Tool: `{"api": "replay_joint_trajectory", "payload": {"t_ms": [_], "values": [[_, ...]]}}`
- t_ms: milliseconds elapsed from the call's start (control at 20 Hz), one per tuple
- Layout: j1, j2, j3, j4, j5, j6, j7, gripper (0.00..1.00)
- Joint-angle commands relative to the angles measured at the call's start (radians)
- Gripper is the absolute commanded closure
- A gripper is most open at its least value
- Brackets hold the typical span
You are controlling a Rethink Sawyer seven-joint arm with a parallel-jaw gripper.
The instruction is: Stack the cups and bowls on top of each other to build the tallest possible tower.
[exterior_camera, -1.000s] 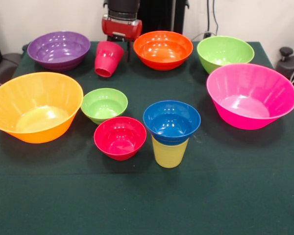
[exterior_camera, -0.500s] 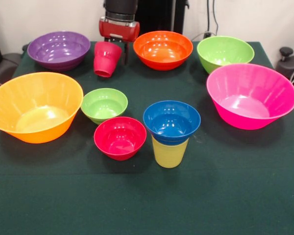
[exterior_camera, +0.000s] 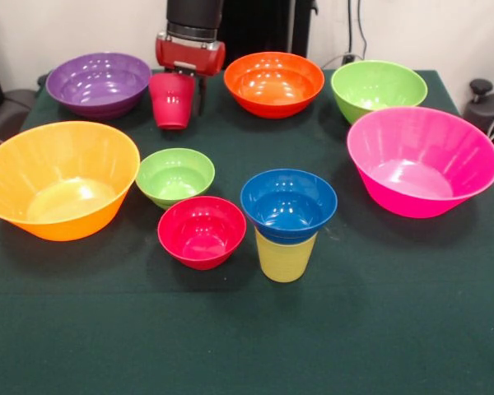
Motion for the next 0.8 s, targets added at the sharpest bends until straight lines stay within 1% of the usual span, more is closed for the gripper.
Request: {"api": "replay_joint_trajectory", "payload": {"t_ms": [50,250,400,450,650,800], "values": [[0.028,0.027,0.072,-0.12,-0.043,0.031,0.024,0.0],[0.043,0.024,0.067,-0.116,-0.034,0.04,0.03,0.0],[0.039,0.008,0.085,-0.113,-0.038,0.078,0.03,0.0],[0.039,0.007,0.088,-0.114,-0.039,0.081,0.032,1.0],[0.035,-0.003,0.104,-0.115,-0.039,0.112,0.03,1.0],[0.024,-0.019,0.134,-0.114,-0.041,0.16,0.025,1.0]]}}
